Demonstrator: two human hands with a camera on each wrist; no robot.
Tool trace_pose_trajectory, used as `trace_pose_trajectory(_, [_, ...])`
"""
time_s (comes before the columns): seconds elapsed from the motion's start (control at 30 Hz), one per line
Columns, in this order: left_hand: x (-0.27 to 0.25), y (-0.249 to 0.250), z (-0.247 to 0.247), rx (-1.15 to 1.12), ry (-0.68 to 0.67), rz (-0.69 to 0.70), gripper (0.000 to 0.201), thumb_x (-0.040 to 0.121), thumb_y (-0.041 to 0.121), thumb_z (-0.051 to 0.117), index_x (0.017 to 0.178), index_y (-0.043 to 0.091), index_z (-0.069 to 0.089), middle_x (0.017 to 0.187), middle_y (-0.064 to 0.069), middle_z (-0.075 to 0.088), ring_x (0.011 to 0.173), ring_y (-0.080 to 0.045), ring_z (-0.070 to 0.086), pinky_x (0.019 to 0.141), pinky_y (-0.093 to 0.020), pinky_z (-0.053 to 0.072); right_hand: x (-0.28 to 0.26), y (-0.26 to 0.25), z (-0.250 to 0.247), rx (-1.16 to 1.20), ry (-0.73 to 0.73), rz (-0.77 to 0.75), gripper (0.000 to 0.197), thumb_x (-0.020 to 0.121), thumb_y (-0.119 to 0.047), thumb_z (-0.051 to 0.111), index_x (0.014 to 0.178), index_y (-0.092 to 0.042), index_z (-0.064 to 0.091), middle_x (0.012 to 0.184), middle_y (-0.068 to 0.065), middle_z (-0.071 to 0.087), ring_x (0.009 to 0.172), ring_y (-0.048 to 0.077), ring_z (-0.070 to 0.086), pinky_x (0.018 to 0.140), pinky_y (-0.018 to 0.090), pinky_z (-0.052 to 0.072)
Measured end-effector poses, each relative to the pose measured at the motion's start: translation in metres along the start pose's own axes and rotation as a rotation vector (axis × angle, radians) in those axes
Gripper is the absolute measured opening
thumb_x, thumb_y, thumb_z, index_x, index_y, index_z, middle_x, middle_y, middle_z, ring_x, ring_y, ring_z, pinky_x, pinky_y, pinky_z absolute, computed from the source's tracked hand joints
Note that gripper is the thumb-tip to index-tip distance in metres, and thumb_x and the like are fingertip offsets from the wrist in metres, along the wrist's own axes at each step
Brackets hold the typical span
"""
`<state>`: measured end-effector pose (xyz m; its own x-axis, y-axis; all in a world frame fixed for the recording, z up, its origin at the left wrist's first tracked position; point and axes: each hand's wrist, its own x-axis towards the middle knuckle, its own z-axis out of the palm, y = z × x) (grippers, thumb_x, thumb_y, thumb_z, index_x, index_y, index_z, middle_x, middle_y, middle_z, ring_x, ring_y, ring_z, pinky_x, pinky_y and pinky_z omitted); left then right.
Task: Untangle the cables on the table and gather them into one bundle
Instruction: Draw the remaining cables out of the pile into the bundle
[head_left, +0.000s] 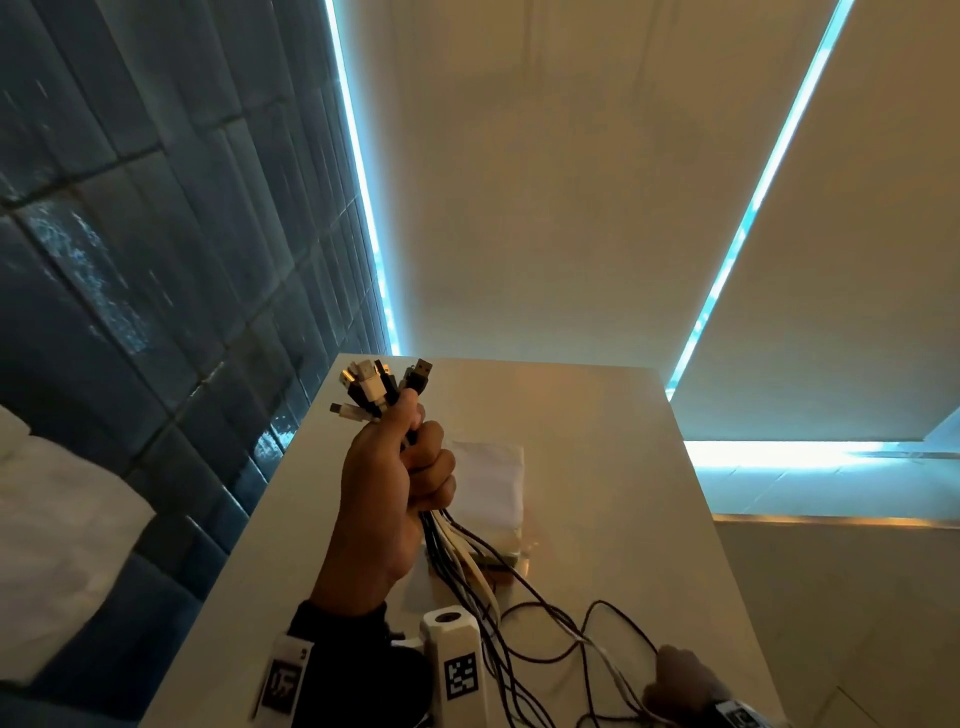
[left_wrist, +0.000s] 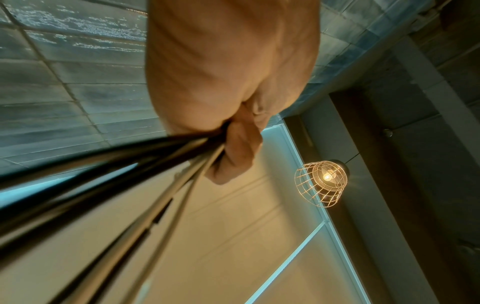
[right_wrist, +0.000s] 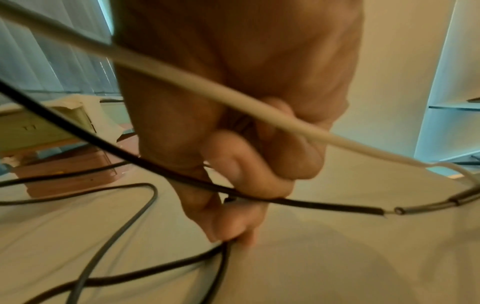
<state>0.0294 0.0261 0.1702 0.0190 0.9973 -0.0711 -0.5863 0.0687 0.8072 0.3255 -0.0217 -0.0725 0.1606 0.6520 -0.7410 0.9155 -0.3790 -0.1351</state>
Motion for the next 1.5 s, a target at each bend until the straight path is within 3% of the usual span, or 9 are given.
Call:
trace_pose_trajectory(0.17, [-0.001,0.0,-0.003,0.036,-0.024,0.015,0.031,0.098,0.028,0.04,0.069,0.018,0.039,0.05,0.006,0.023,0.038,-0.007,0.017,0.04,-0.02,0.014,-0.006,-0.005,-0.011,0.043,0.229,-0.108,0.01,0.082,-0.038,0.055,0.078,-0.03,0.049,0.103,-0.001,0.061,0.093,0.019,0.06,0.076,0.028,0.045])
trace_pose_trajectory(0.37, [-0.002,-0.008,0.005,0.166,-0.061,0.013,0.043,0.098,0.03,0.041,0.057,0.019,0.036,0.049,0.005,0.024,0.038,-0.007,0.019,0.04,-0.023,0.016,-0.031,-0.04,-0.052,0.545,0.631,-0.578,0.018,0.08,-0.024,0.077,0.072,-0.024,0.061,0.074,-0.004,0.065,0.074,0.01,0.06,0.067,0.026,0.047])
trace_pose_trajectory(0.5, [-0.002,-0.014,0.012,0.236,-0.111,0.029,0.04,0.093,0.03,0.046,0.058,0.017,0.032,0.05,0.004,0.022,0.04,-0.008,0.017,0.042,-0.025,0.013,-0.079,-0.081,-0.09,1.057,0.458,-0.809,0.02,0.089,-0.01,0.063,0.088,0.007,0.052,0.067,0.013,0.068,0.06,0.028,0.066,0.065,0.035,0.057])
trace_pose_trajectory(0.57, [-0.005,-0.016,0.016,0.286,-0.115,0.033,0.037,0.091,0.03,0.048,0.061,0.016,0.032,0.051,0.003,0.023,0.04,-0.01,0.017,0.042,-0.024,0.014,-0.099,-0.101,-0.103,1.222,0.409,-0.882,0.021,0.09,-0.01,0.059,0.089,0.007,0.047,0.057,0.009,0.056,0.046,0.025,0.053,0.055,0.038,0.052])
trace_pose_trajectory(0.73, [-0.01,-0.02,0.022,0.421,-0.104,0.038,0.038,0.096,0.026,0.049,0.061,0.018,0.037,0.048,0.004,0.027,0.041,-0.011,0.019,0.042,-0.025,0.02,-0.141,-0.142,-0.127,1.436,0.254,-1.092,0.01,0.095,-0.004,0.045,0.099,0.003,0.051,0.068,0.01,0.054,0.052,0.017,0.045,0.051,0.031,0.046])
trace_pose_trajectory(0.93, [-0.017,-0.024,0.032,0.508,-0.093,0.088,0.027,0.092,0.034,0.051,0.084,0.009,0.058,0.057,0.0,0.057,0.046,-0.009,0.053,0.045,-0.02,0.041,-0.172,-0.17,-0.132,1.311,0.307,-1.239,0.021,0.091,-0.018,0.053,0.099,0.002,0.05,0.068,0.013,0.061,0.052,0.024,0.054,0.048,0.029,0.049])
trace_pose_trajectory(1.1, [-0.016,-0.021,0.026,0.376,0.003,0.136,0.028,0.09,0.034,0.05,0.089,0.008,0.06,0.049,0.003,0.034,0.042,-0.011,0.028,0.042,-0.022,0.025,-0.165,-0.167,-0.117,1.172,0.248,-1.224,0.031,0.092,-0.026,0.055,0.089,0.004,0.052,0.06,0.008,0.056,0.05,0.017,0.048,0.049,0.026,0.044])
trace_pose_trajectory(1.33, [-0.015,-0.021,0.03,0.503,-0.006,0.158,0.031,0.083,0.041,0.051,0.086,0.011,0.061,0.048,0.01,0.052,0.041,-0.005,0.046,0.042,-0.016,0.037,-0.156,-0.168,-0.117,1.117,0.253,-1.294,0.033,0.095,-0.022,0.054,0.084,0.009,0.057,0.071,0.025,0.061,0.053,0.011,0.038,0.049,0.018,0.033])
trace_pose_trajectory(1.5, [-0.011,-0.027,0.031,0.436,0.118,0.131,0.029,0.098,0.032,0.04,0.082,0.012,0.053,0.063,0.003,0.049,0.06,-0.014,0.05,0.063,-0.031,0.048,-0.15,-0.164,-0.128,0.941,0.231,-1.272,0.03,0.093,-0.022,0.051,0.079,0.002,0.062,0.056,-0.008,0.054,0.049,0.0,0.038,0.049,0.011,0.032])
